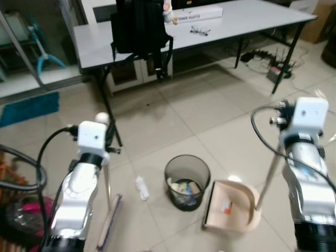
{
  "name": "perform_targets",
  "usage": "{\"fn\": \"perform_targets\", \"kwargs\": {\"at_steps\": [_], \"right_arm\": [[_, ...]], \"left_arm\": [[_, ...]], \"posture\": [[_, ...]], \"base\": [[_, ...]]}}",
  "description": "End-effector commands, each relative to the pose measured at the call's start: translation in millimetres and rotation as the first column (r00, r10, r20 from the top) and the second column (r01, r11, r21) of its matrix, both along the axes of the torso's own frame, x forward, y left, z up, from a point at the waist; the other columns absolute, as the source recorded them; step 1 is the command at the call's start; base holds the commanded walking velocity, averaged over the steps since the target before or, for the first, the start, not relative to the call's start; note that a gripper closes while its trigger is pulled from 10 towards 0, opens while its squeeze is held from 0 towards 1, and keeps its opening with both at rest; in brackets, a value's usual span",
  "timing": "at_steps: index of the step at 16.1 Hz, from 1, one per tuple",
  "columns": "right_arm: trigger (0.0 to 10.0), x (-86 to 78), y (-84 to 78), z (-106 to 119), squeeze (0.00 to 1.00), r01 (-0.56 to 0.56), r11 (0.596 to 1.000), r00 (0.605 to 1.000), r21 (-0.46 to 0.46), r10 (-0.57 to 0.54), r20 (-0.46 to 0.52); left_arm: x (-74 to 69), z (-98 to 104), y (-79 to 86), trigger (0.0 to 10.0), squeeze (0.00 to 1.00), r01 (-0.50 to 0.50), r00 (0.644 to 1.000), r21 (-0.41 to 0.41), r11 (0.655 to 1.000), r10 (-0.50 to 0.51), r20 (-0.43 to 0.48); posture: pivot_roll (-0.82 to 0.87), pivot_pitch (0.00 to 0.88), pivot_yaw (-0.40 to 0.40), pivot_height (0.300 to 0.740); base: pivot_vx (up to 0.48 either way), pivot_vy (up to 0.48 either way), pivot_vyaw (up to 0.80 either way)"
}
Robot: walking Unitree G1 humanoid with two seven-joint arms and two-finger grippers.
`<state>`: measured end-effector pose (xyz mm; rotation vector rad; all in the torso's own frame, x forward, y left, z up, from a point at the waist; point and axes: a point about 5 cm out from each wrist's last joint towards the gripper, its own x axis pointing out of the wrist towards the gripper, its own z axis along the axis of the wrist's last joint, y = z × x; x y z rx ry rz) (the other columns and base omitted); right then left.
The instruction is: Sweep floor
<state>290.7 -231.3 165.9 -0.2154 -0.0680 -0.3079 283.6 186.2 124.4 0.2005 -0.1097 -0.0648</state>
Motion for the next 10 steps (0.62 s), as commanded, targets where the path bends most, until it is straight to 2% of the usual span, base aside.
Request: {"fn": "perform_targets", "kwargs": {"at_steps": [1,4,7,10], "right_arm": [[10.0,-1.8,4.7,2,0.00,-0.010,1.000,1.000,-0.013,0.010,0.007],[10.0,-3.4,9.4,-4,0.00,-0.020,1.000,1.000,0.005,0.020,-0.011],[10.0,-2.4,23.2,-4,0.00,-0.047,0.996,0.999,0.078,0.046,0.011],[10.0,-1.0,33.2,-2,0.00,-0.078,0.991,0.997,0.106,0.075,0.033]], "left_arm": [[3.2,7,2.6,10.0,0.00,-0.002,1.000,0.033,0.999,0.001,0.025],[6.0,9,0.4,10.0,0.00,0.005,1.000,0.033,0.999,-0.005,0.027],[11.6,13,-3.9,10.0,0.00,0.017,0.999,0.039,0.999,-0.019,0.041],[16.3,18,-5.2,10.0,0.00,0.018,0.998,0.041,0.999,-0.021,0.057]], "posture": [[-0.06,0.033,0.092,0.740],[-0.06,0.033,0.093,0.740],[-0.07,0.025,0.096,0.740],[-0.07,0.023,0.096,0.740]], "base": [[0.000,0.330,0.00],[0.000,0.336,0.00],[0.000,0.341,0.00],[0.000,0.345,-0.56]]}}
